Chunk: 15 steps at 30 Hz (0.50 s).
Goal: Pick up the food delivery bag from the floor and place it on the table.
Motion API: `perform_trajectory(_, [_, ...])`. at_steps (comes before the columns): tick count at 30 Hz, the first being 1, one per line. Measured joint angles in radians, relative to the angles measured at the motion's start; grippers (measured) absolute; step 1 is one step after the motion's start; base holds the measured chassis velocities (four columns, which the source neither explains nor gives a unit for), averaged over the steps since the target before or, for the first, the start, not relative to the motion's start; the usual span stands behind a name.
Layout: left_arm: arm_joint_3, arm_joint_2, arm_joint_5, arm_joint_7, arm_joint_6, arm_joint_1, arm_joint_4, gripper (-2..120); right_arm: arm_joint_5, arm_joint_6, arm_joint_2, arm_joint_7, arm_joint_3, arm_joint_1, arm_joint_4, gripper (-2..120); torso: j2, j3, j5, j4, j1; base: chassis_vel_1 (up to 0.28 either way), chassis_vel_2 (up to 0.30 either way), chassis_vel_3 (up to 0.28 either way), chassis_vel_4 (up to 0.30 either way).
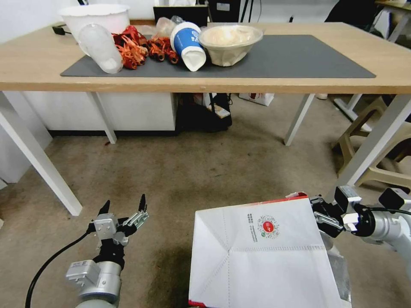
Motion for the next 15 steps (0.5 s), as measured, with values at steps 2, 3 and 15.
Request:
perform_trajectory(2, [-0.001, 0.000, 0.002, 0.000, 0.000, 0.003, -0.003, 100, 0.000, 0.000, 0.000, -0.001, 0.000, 0.001, 0.002, 0, 0.010, 0.009, 0.0000, 0.0000, 0.000, 0.000, 0.000, 0.000, 0.000])
perform_trajectory(3, [-0.003, 0.000, 0.002, -0.001, 0.001, 0.006, -0.006, 100, 0.000, -0.001, 0.000, -0.001, -0.001, 0.003, 0.003, 0, 0.018, 0.017, 0.0000, 0.0000, 0.001, 0.000, 0.000, 0.000, 0.000])
perform_trajectory(15, [-0.008, -0.001, 0.012, 0.000, 0.005, 0.012, -0.016, 100, 0.000, -0.002, 0.003, -0.002, -0.003, 0.003, 0.010, 0, 0.068, 0.061, 0.0001, 0.0000, 0.008, 0.000, 0.000, 0.000, 0.000])
